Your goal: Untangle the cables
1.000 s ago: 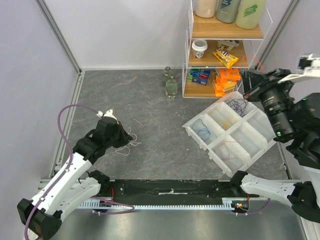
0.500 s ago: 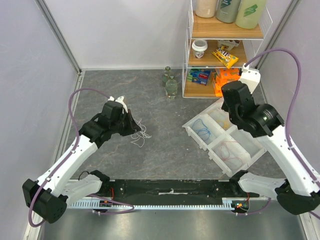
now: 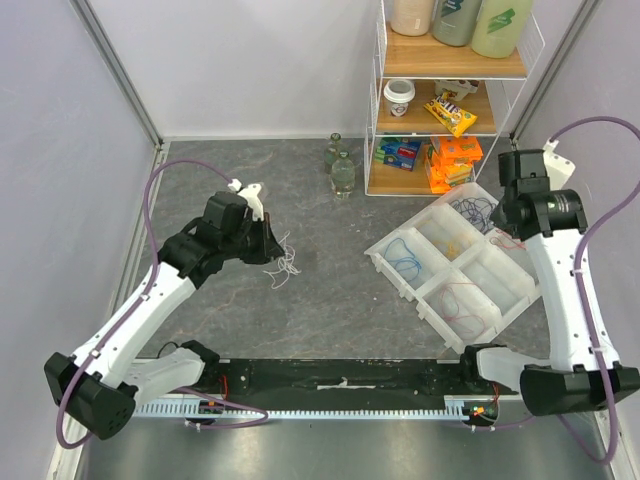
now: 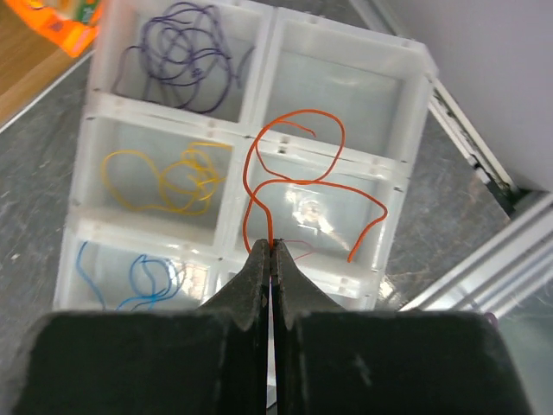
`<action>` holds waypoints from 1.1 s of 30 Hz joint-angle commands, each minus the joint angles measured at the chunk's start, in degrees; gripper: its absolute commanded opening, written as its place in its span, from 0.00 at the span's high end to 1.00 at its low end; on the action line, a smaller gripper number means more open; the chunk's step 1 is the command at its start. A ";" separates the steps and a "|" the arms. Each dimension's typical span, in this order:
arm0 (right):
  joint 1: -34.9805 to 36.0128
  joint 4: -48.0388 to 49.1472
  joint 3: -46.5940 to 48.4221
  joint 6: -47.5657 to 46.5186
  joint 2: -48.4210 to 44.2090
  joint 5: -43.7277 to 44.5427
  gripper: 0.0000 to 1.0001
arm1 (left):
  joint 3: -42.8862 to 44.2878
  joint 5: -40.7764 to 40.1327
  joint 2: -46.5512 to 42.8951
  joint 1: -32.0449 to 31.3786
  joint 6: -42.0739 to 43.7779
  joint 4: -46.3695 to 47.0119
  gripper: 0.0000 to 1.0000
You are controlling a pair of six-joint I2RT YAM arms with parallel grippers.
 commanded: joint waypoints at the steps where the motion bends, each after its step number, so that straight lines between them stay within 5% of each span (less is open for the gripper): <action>1: -7.51 -1.04 3.98 -4.64 3.24 -3.19 1.00 | 0.85 0.57 -2.87 -2.27 6.32 1.66 0.98; 15: -24.75 3.18 5.83 -12.64 16.51 -14.35 1.00 | -3.19 -4.96 -12.72 -7.20 14.68 2.10 0.98; 33: -26.78 7.13 2.86 -15.11 22.14 -21.56 1.00 | -1.00 -4.71 -9.39 -7.29 13.37 1.58 0.98</action>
